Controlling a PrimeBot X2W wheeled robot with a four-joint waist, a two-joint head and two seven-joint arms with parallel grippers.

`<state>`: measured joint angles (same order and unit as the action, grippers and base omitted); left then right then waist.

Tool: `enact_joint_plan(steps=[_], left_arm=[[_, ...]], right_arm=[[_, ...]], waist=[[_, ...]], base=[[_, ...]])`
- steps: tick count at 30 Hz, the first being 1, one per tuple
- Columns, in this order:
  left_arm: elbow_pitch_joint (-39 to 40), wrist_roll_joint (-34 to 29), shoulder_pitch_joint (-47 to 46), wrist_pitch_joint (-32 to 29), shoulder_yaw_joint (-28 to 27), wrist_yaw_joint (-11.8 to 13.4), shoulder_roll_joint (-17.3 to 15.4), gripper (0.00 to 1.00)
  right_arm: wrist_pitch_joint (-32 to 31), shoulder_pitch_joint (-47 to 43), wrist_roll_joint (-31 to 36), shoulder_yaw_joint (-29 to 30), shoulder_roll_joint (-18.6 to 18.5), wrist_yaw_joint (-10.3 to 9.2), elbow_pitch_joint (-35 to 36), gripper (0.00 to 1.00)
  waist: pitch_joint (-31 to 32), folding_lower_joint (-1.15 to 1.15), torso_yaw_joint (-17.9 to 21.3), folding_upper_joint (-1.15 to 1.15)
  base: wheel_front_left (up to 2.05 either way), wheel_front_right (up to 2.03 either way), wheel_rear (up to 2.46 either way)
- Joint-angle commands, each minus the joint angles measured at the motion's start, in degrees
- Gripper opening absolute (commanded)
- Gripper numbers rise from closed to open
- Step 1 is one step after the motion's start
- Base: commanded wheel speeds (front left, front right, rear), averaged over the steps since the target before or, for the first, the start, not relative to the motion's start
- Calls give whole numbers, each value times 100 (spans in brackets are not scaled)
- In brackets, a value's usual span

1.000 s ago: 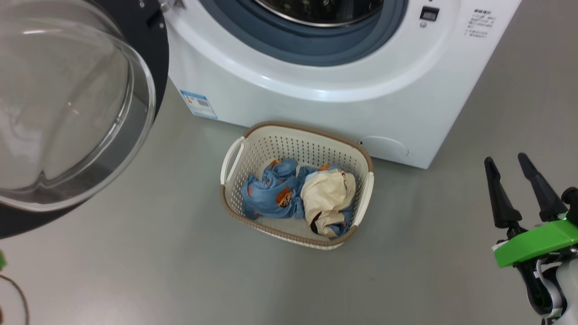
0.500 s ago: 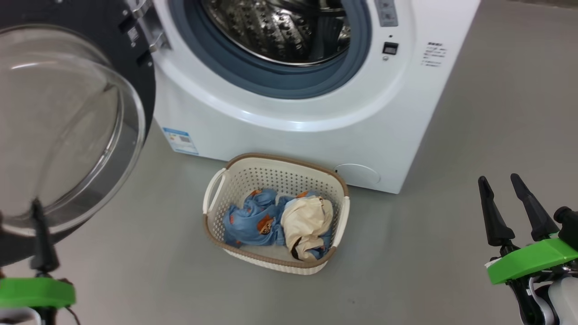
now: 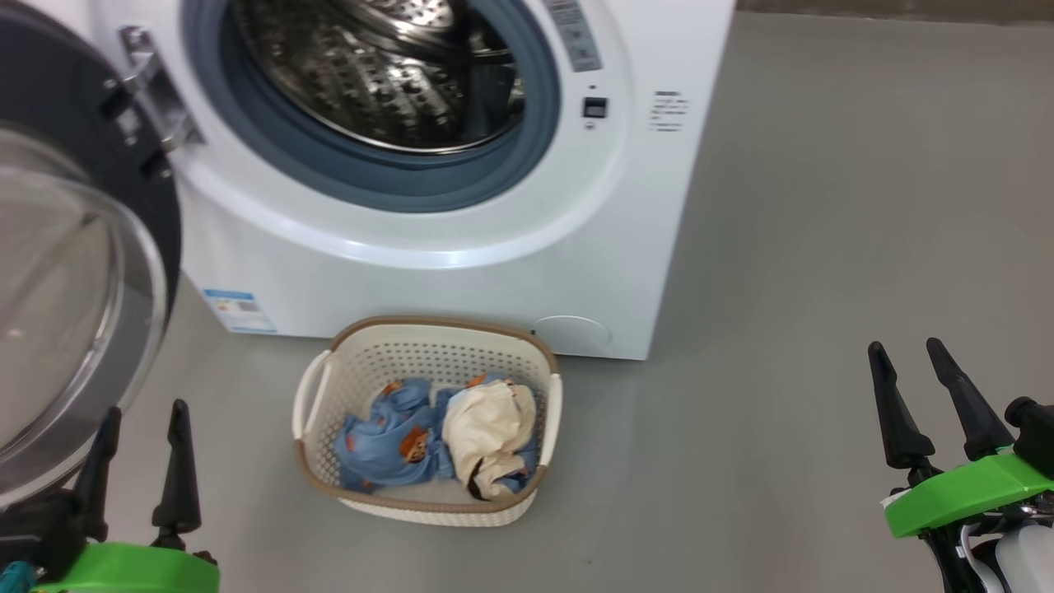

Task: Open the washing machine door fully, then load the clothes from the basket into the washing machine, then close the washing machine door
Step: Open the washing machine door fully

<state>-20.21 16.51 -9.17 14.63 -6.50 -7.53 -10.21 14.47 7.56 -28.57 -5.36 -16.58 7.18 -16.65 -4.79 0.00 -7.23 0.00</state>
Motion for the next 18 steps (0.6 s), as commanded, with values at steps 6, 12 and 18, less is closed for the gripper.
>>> enact_joint_plan(steps=[6,12,18], left_arm=[[274,-123,50,37,-24,5,-100,100],[329,-114,133,37,134,5,-84,100],[367,-91,194,37,248,5,-65,100]], right_arm=[[52,-50,15,-78,-109,31,129,100],[52,-68,10,-42,-100,31,127,100],[52,-88,14,-33,-74,31,142,100]], waist=[[76,0,482,0],[85,0,713,0],[75,0,874,0]], base=[[0,0,0],[0,0,0],[0,0,0]])
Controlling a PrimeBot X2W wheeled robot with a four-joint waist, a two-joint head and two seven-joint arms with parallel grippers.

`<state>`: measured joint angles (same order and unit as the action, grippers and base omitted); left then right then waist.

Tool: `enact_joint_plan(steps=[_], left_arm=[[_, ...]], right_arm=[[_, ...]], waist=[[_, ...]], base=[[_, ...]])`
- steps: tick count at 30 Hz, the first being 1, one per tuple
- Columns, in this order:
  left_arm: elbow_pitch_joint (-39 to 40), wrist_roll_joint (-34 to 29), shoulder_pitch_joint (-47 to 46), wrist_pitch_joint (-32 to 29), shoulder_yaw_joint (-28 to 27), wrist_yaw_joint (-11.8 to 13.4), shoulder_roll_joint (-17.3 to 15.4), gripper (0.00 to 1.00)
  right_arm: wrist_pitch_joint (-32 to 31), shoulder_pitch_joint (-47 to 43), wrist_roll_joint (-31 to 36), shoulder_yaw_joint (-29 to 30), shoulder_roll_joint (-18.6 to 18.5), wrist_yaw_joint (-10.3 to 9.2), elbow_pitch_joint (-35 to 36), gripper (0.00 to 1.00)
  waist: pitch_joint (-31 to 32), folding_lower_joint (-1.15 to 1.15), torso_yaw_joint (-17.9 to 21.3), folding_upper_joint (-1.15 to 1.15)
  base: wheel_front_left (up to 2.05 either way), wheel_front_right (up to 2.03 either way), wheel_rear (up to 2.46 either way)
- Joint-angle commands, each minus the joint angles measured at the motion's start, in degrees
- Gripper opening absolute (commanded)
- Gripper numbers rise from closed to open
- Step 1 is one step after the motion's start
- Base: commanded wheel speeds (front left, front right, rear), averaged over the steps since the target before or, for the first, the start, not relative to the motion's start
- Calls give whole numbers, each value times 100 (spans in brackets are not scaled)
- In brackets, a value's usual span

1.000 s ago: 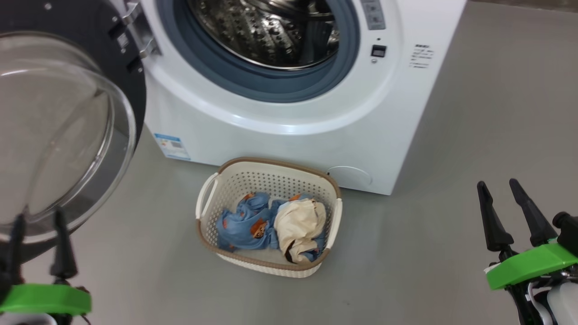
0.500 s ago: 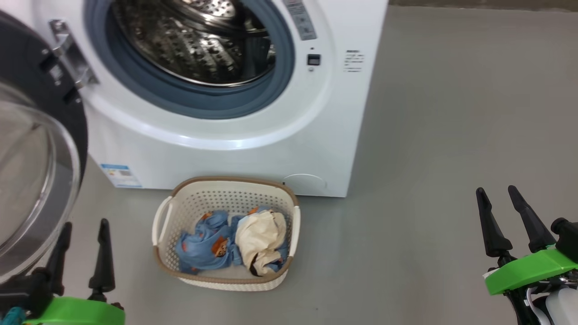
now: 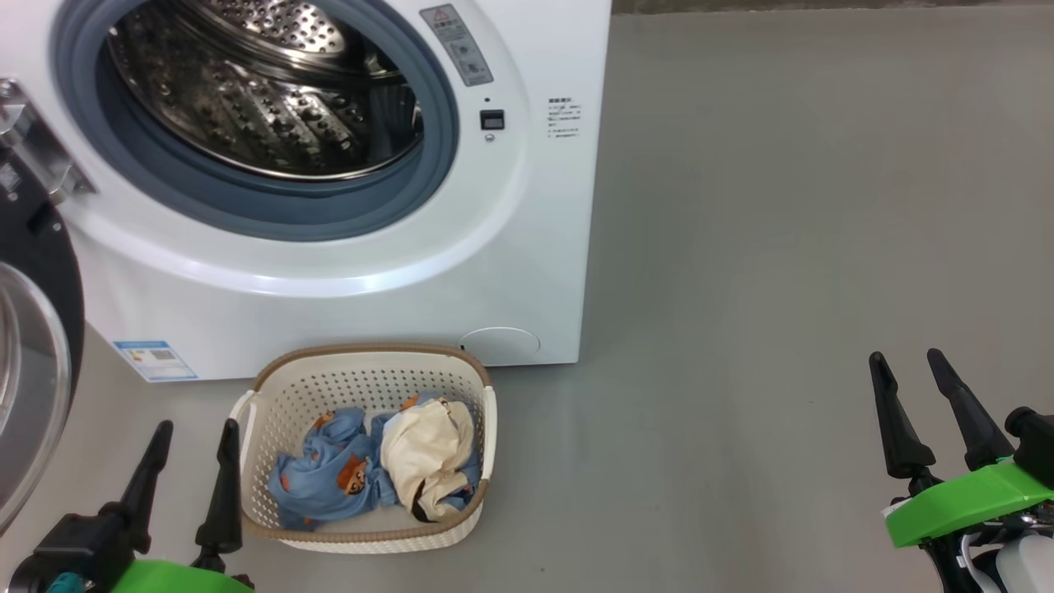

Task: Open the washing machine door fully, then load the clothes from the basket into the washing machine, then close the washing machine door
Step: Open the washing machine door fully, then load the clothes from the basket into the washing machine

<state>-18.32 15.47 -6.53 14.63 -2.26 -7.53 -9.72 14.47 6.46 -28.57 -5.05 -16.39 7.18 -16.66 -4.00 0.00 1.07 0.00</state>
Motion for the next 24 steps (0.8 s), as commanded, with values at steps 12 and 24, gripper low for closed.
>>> enact_joint_plan(steps=[12,24], left_arm=[[190,75,-54,37,-108,5,-140,100],[99,201,-34,37,-64,5,-124,100]], right_arm=[[52,16,47,-21,-59,31,149,100],[52,-16,38,-52,-59,31,148,100]], waist=[[22,0,119,0],[69,0,84,0]], base=[[0,0,0],[0,0,0]])
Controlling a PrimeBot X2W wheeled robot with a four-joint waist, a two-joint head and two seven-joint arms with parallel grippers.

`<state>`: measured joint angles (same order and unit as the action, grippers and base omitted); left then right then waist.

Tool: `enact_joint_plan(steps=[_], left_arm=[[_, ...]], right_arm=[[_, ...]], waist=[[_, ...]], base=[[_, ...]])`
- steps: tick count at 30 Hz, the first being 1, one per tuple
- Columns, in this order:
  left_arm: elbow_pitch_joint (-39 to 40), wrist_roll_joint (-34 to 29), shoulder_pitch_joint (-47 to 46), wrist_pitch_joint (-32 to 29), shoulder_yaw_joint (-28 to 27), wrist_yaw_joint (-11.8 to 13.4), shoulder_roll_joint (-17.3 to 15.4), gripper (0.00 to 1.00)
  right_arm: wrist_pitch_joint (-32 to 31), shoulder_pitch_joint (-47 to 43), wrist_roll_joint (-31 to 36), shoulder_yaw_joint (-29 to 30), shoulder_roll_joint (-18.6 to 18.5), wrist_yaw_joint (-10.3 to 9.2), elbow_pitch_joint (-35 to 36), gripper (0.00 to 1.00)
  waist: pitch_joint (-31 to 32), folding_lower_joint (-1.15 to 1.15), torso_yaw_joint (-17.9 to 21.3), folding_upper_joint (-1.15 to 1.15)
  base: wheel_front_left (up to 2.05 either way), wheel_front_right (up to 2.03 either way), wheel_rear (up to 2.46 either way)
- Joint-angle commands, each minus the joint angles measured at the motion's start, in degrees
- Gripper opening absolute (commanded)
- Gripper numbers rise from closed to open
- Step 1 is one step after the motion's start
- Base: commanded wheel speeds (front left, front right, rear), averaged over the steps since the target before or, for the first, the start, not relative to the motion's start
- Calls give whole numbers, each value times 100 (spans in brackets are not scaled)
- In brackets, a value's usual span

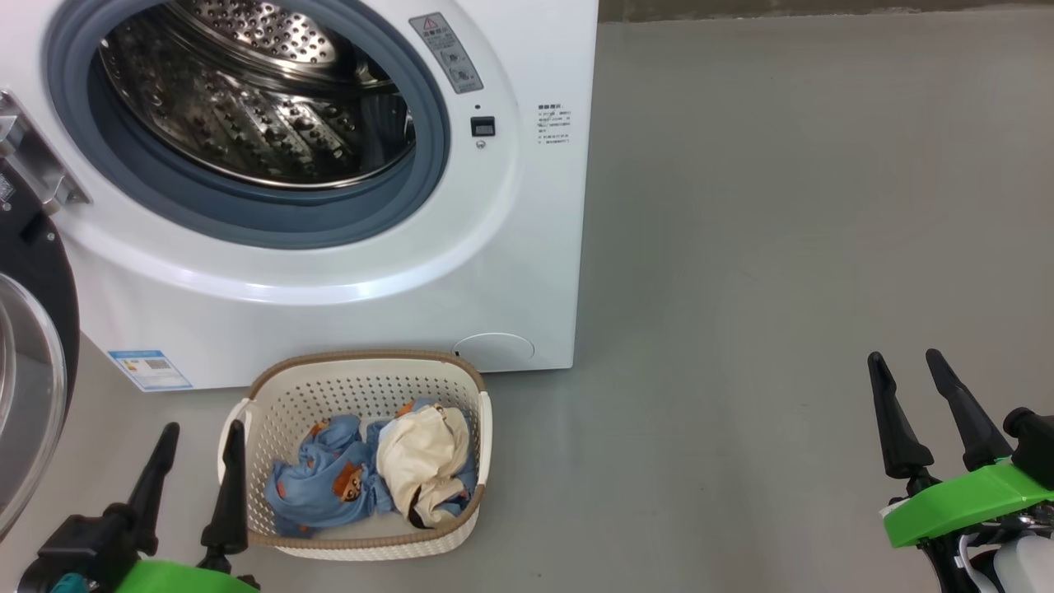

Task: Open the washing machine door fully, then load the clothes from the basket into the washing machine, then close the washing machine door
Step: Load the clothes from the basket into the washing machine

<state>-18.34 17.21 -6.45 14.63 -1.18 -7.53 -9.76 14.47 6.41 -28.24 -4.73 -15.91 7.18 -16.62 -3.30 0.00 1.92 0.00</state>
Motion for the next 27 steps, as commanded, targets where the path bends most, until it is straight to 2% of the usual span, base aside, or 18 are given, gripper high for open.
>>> enact_joint_plan(steps=[1,9,21,27], left_arm=[[90,40,-43,37,-161,5,-122,100],[57,198,-54,37,-5,4,-179,100],[108,249,-132,37,73,4,-288,100],[125,125,-151,37,102,4,-240,100]], right_arm=[[52,-10,5,-86,-105,31,145,100],[52,2,6,-103,-104,31,164,100],[52,56,7,-123,-89,31,186,100],[52,104,-1,-113,-78,31,179,100]], waist=[[-1,0,-4,0],[-25,0,-29,0],[-138,0,-52,0],[-185,0,-58,0]], base=[[0,0,0],[9,-32,24],[59,-174,115],[52,-87,35]])
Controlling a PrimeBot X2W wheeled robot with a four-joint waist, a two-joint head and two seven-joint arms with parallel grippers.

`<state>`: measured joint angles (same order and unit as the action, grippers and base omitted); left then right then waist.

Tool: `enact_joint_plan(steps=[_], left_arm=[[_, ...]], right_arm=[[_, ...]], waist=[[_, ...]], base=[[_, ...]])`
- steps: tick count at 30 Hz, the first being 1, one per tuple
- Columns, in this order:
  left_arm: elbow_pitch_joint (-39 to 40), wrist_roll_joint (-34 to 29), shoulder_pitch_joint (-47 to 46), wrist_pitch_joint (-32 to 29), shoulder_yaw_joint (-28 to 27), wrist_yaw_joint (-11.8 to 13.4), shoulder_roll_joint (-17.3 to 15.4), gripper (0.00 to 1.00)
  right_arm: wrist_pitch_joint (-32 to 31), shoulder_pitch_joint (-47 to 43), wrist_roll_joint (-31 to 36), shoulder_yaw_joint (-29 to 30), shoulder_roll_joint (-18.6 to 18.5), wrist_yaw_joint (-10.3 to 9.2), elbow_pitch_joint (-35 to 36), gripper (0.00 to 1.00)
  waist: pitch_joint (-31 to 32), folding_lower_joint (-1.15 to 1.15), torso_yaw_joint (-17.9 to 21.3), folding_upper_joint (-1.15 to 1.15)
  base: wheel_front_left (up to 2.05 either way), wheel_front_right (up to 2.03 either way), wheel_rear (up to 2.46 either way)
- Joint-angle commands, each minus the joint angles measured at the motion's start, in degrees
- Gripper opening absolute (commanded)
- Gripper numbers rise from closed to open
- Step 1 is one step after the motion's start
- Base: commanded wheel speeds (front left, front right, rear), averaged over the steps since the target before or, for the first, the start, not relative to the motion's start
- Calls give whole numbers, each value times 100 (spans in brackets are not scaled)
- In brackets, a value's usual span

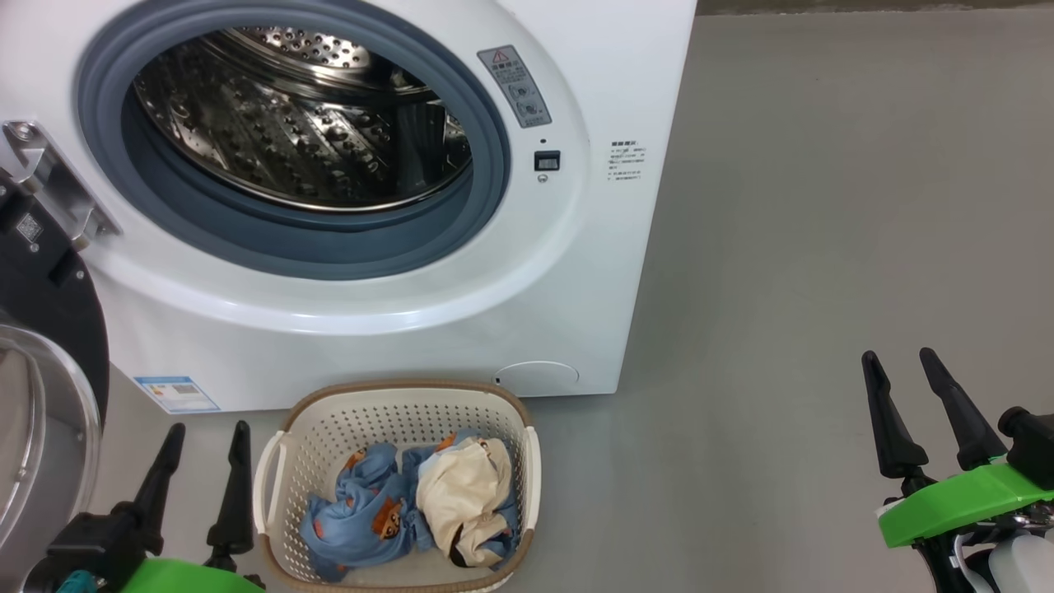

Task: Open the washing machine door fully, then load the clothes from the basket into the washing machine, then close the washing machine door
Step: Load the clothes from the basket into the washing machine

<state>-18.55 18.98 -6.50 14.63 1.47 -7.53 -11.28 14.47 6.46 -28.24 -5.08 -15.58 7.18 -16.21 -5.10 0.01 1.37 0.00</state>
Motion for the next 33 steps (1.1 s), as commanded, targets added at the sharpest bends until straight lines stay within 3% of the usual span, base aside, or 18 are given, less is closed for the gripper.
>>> enact_joint_plan(steps=[1,17,33], left_arm=[[143,-55,-144,37,-160,4,-74,100],[-582,-1,-308,37,-45,4,108,100],[-2974,-254,-1847,37,804,4,-114,100]], right_arm=[[52,99,-2,-75,-108,31,135,100],[52,255,15,-158,-1,31,192,100],[52,856,7,-310,131,31,270,100]], waist=[[-9,-1,-5,0],[-411,-1,21,0],[-1620,-1,167,0]], base=[[22,-22,0],[1,-1,0],[0,0,0]])
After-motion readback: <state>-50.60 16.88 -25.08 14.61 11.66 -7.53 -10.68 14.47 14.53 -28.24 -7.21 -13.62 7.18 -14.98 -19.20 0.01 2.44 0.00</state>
